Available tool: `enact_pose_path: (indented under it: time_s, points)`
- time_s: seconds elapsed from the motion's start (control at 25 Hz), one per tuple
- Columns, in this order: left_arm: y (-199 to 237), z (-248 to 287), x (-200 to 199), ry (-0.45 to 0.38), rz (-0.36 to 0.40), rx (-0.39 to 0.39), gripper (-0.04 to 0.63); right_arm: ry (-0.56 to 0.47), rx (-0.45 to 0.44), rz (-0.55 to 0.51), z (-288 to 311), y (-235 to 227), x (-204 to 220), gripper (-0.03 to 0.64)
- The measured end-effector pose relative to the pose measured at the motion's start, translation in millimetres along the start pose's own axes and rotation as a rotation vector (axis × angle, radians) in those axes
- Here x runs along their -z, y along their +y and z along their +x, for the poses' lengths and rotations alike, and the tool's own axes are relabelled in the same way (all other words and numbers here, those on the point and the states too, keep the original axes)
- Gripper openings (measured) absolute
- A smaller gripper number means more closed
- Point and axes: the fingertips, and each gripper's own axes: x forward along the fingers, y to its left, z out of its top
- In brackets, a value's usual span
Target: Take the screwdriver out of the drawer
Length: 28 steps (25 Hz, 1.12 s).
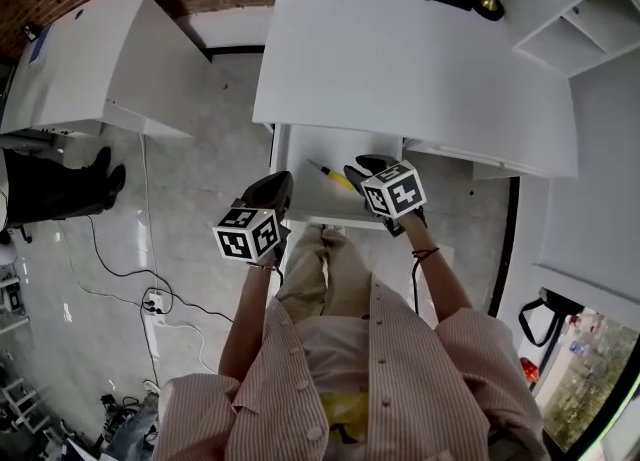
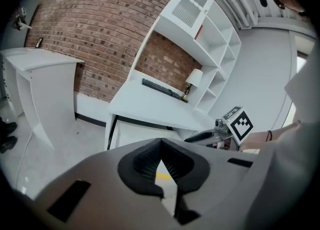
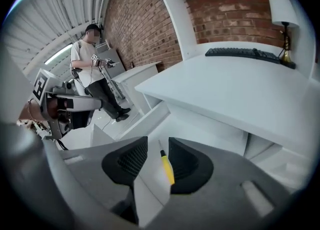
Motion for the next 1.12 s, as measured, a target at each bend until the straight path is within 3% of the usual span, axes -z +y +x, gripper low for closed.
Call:
enact_pose_path:
  time_s: [0.64,0.96,1.12]
  points:
    - [35,53,26,0.213,-0.024,0.044,-0.002,0.397,-0.068,-0.132,101,-21,74,0.124]
    - [36,68,42,0.337,0.0,0.077,-0.002,0.493,-0.081,-0.167,127,-25,107,0.124]
    - [33,69,40,0.357,-0.005,0.075,-0.002,0.516,-0.083,-0.184,135,-24,116,0.124]
